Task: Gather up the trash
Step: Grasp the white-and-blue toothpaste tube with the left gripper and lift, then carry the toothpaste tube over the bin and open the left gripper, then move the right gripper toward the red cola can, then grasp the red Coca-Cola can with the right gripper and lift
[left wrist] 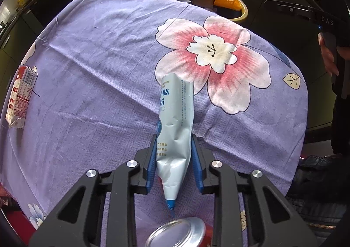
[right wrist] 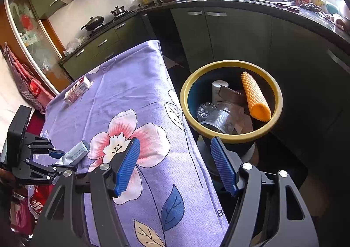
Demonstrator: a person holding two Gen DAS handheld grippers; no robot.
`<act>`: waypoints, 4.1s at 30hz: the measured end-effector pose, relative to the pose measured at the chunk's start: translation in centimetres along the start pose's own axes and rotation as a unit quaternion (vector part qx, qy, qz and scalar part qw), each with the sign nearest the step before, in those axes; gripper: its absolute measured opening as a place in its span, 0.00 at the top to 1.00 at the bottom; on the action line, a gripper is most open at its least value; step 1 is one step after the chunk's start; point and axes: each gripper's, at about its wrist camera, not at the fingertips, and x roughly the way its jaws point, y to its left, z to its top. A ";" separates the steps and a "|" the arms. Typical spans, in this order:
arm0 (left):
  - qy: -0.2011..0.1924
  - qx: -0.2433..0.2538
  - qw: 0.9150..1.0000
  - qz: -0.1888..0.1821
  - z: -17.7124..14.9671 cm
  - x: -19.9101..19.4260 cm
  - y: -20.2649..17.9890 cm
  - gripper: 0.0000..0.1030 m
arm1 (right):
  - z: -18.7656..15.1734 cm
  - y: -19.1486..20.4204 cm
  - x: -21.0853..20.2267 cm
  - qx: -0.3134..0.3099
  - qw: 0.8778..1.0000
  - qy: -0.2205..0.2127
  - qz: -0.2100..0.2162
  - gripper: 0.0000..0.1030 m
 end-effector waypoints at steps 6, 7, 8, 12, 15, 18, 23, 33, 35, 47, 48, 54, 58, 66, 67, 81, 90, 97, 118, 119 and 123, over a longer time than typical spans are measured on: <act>0.003 -0.011 1.000 0.000 -0.2 -0.5 0.4 0.76 | 0.1 -0.1 -0.2 0.002 1.000 -0.002 0.001 0.35; 0.002 -0.011 1.000 0.000 -0.2 -0.8 0.4 0.76 | 0.1 -0.2 -0.2 0.003 1.000 -0.003 0.001 0.35; 0.000 -0.012 1.000 -0.001 -0.1 -1.1 0.4 0.76 | 0.1 -0.3 -0.3 0.004 1.000 -0.004 0.002 0.35; -0.011 -0.010 1.000 -0.017 1.4 -2.9 0.0 0.76 | 0.1 -1.0 -0.8 0.013 1.000 -0.011 0.000 0.35; -0.025 0.004 0.999 -0.028 4.0 -4.2 -1.1 0.76 | 0.1 -2.2 -1.5 0.026 0.999 -0.023 -0.013 0.35; -0.036 0.022 0.998 -0.043 8.2 -4.7 -2.6 0.76 | -0.2 -3.9 -2.2 0.039 0.998 -0.033 -0.030 0.35; -0.043 0.049 0.996 -0.063 16.8 -2.9 -5.4 0.76 | -1.0 -7.5 -3.4 0.076 0.995 -0.043 -0.044 0.35; -0.028 -0.034 0.997 -0.069 30.0 6.9 -4.9 0.59 | -2.3 -12.4 -4.6 0.120 0.990 -0.049 -0.053 0.31; -0.031 -0.045 0.997 -0.059 30.3 7.6 -4.5 0.45 | -2.3 -12.5 -4.6 0.115 0.990 -0.048 -0.059 0.31; -0.158 -0.087 0.982 -0.057 18.0 -6.0 -1.9 0.41 | -1.7 -8.2 -2.7 0.063 0.997 -0.021 -0.034 0.31; -0.169 -0.097 0.979 -0.053 16.5 -7.2 -1.6 0.40 | -1.7 -7.3 -2.5 0.051 0.998 -0.018 -0.030 0.31; -0.219 -0.150 0.964 -0.004 4.5 -13.3 0.5 0.35 | -1.6 -1.6 -1.0 -0.014 1.000 0.002 0.009 0.31; -0.238 -0.198 0.950 0.033 -3.6 -15.5 1.1 0.34 | -1.5 3.1 0.6 -0.063 0.997 0.027 0.040 0.31; -0.246 -0.289 0.922 0.080 -15.7 -16.8 3.5 0.34 | -1.5 13.9 1.8 -0.186 0.968 0.083 0.149 0.26; -0.248 -0.299 0.918 0.081 -16.6 -16.8 3.7 0.34 | -1.8 15.4 1.7 -0.206 0.961 0.089 0.165 0.26; -0.280 -0.346 0.880 0.168 -22.8 -18.3 2.4 0.29 | -7.0 25.6 2.9 -0.219 0.917 0.246 0.223 0.22; -0.300 -0.347 0.875 0.154 -24.3 -18.1 2.1 0.28 | -11.1 32.6 -2.4 -0.354 0.883 0.199 0.236 0.38; -0.299 -0.365 0.865 0.169 -26.2 -18.8 2.9 0.28 | -16.9 36.1 -2.4 -0.432 0.797 0.300 0.299 0.60; -0.277 -0.337 0.887 0.150 -23.1 -17.5 2.5 0.28 | -8.4 27.0 1.4 -0.415 0.871 0.236 0.112 0.50; -0.275 -0.335 0.888 0.152 -23.1 -17.4 2.4 0.28 | -8.0 27.0 0.8 -0.426 0.867 0.233 0.111 0.48; -0.274 -0.338 0.888 0.151 -23.2 -17.2 2.5 0.28 | -5.7 27.3 -0.5 -0.440 0.870 0.197 0.101 0.28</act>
